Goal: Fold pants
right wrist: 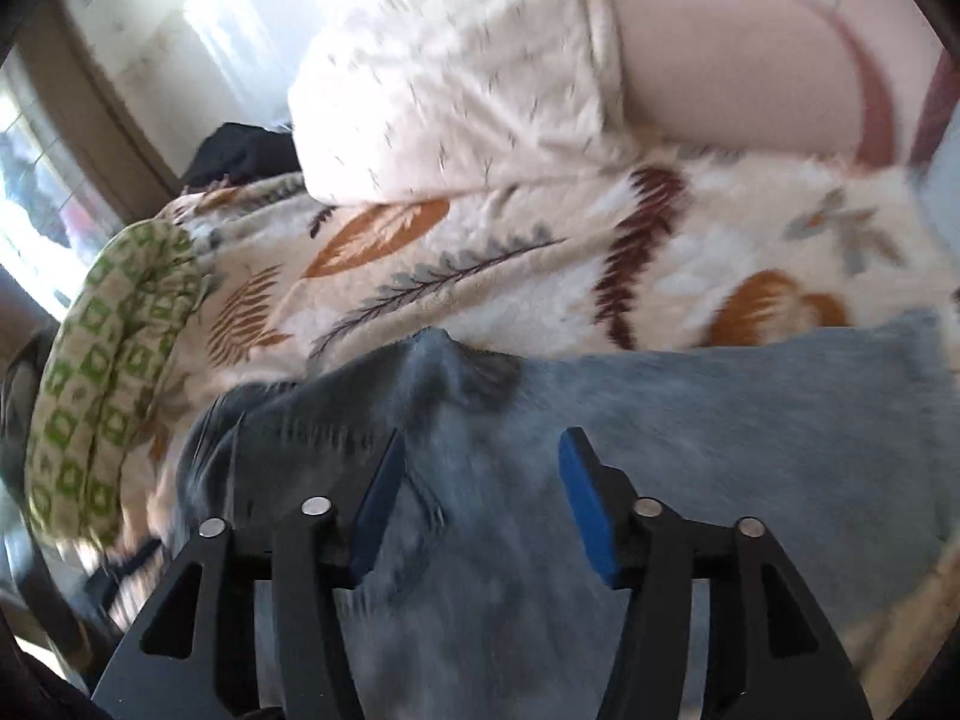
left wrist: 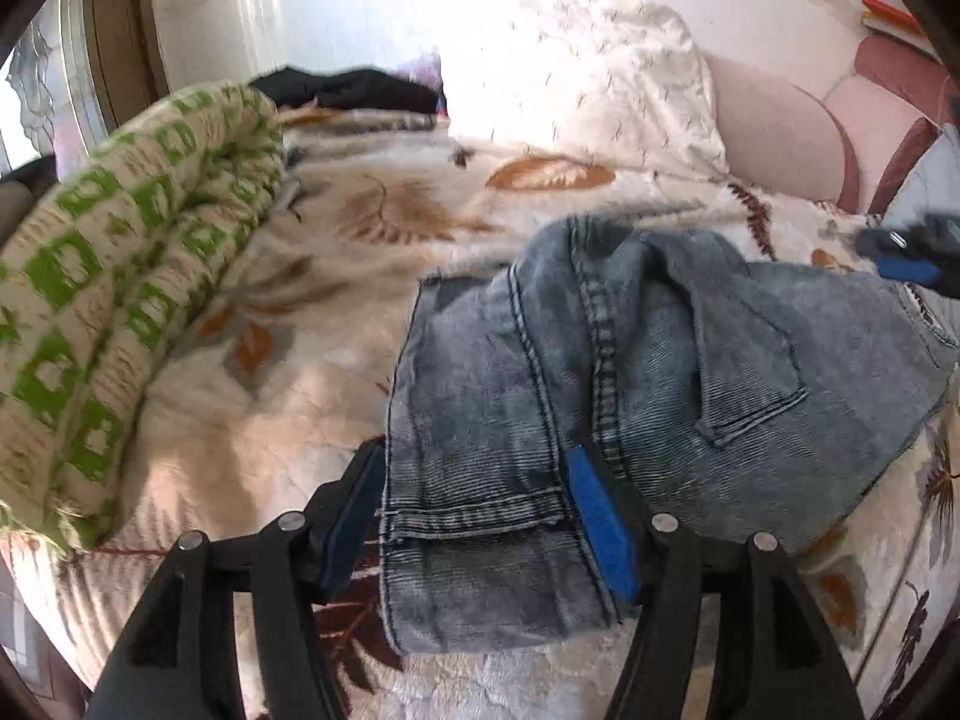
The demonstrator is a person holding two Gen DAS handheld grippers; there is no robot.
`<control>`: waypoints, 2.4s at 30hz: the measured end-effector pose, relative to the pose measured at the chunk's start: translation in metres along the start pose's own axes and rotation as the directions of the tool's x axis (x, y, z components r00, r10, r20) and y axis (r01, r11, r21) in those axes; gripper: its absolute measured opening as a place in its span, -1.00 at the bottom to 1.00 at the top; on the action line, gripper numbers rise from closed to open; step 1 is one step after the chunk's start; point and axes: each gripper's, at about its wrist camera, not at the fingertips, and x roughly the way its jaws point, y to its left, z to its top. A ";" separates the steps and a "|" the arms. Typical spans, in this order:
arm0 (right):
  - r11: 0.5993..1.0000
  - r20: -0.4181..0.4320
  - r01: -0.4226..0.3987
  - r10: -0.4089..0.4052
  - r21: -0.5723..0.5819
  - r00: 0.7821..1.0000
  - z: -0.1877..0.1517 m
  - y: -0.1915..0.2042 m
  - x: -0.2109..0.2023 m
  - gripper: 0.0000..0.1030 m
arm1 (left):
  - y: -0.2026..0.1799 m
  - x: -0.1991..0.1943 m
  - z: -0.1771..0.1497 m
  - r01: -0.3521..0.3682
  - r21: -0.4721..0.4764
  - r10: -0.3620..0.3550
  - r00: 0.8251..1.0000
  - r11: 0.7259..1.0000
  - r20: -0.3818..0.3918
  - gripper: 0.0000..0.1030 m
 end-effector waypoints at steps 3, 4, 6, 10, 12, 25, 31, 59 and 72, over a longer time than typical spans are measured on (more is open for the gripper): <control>0.996 0.079 0.064 -0.059 -0.059 0.995 -0.028 0.009 -0.038 0.14 | -0.005 -0.013 0.000 -0.024 0.016 0.023 0.999 1.000 0.036 0.31; 0.993 0.100 0.086 -0.078 -0.081 0.992 -0.038 0.012 -0.046 0.20 | -0.006 -0.014 0.000 -0.025 0.019 0.024 0.999 1.000 0.036 0.31; 0.987 0.108 0.109 -0.097 -0.118 0.989 -0.062 0.015 -0.049 0.26 | -0.010 -0.016 -0.002 -0.020 0.010 0.020 1.000 1.000 0.024 0.31; 0.980 0.081 0.126 -0.115 -0.152 0.990 -0.093 0.019 -0.027 0.26 | -0.026 -0.008 -0.006 -0.047 0.038 0.046 0.999 0.998 0.007 0.31; 0.980 0.070 0.121 -0.112 -0.156 0.991 -0.107 0.016 -0.013 0.26 | -0.034 0.004 -0.011 -0.063 0.064 0.065 0.997 0.996 -0.029 0.31; 0.984 -0.035 0.108 -0.114 -0.140 0.993 -0.123 0.000 0.016 0.26 | -0.042 0.016 -0.024 -0.110 0.119 0.116 0.992 0.987 -0.046 0.40; 0.993 0.030 0.080 -0.078 -0.091 0.997 -0.119 -0.010 -0.018 0.26 | -0.043 -0.015 -0.025 -0.120 0.091 0.115 0.992 0.989 0.058 0.39; 0.474 0.377 -0.358 0.058 0.804 0.924 -0.147 -0.320 -0.102 0.36 | -0.221 -0.033 0.042 0.188 0.389 -0.253 0.960 0.902 0.123 0.76; 0.407 0.304 -0.311 0.082 0.859 0.949 -0.122 -0.357 -0.072 0.37 | -0.366 0.057 0.158 0.389 0.538 -0.364 0.918 0.748 -0.158 0.78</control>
